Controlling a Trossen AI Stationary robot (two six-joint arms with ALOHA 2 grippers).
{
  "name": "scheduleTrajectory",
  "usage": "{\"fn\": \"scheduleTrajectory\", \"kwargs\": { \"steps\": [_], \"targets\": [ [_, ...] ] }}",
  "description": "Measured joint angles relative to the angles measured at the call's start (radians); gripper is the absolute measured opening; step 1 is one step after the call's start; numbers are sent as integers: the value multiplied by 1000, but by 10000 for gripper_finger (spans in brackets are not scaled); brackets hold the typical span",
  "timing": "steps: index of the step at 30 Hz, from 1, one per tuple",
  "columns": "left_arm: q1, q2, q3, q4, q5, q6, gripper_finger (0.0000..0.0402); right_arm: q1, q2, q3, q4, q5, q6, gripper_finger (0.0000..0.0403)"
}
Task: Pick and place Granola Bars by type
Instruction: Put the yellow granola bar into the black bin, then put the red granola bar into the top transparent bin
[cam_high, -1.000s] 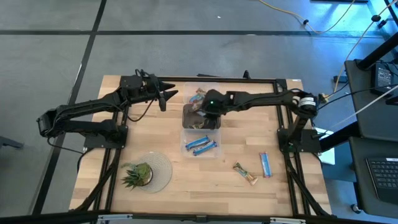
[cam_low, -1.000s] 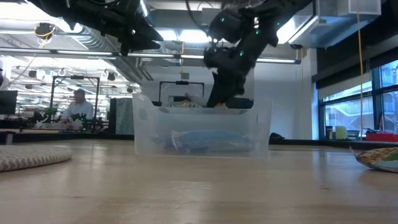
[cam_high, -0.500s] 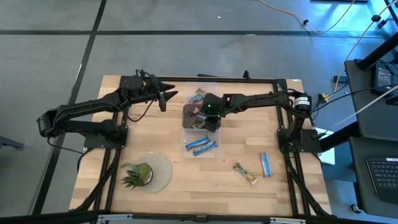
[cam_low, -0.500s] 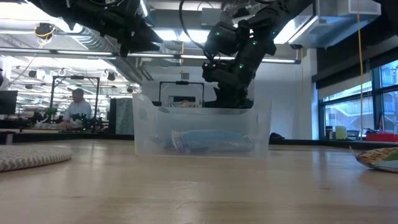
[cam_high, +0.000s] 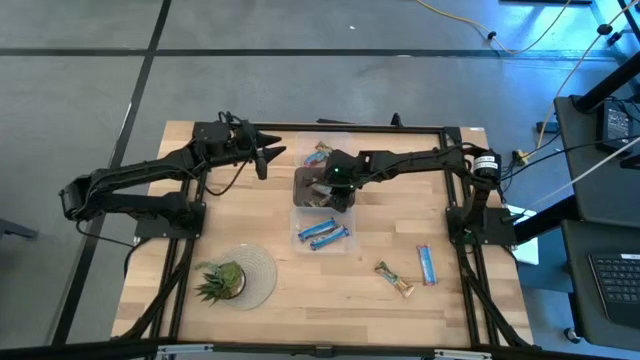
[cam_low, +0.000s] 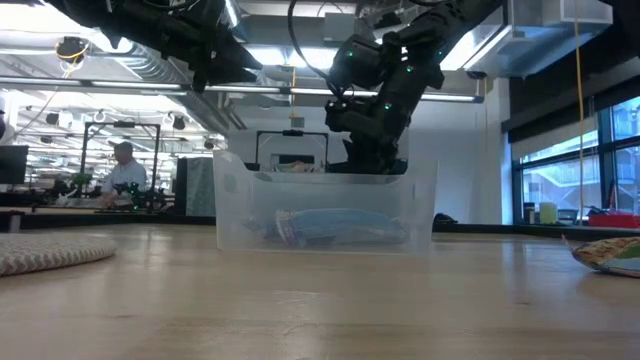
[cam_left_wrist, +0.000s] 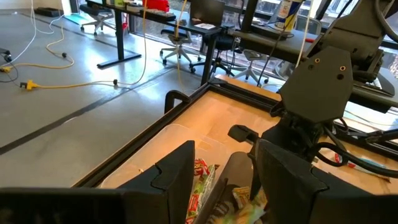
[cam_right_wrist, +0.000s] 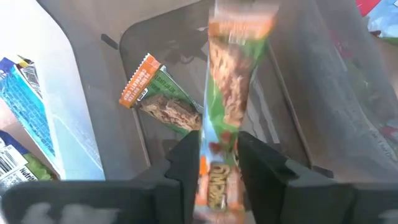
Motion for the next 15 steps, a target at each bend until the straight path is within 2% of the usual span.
{"fn": "scheduleTrajectory", "kwargs": {
  "steps": [5,8,15],
  "targets": [
    [0,0,0,0,0,0,162,0,-2,1,-18,0,27,174],
    [0,0,0,0,0,1,164,0,-20,36,-110,0,70,201],
    [0,0,0,0,0,1,162,20,-174,103,-371,50,277,224]
  ]
}}
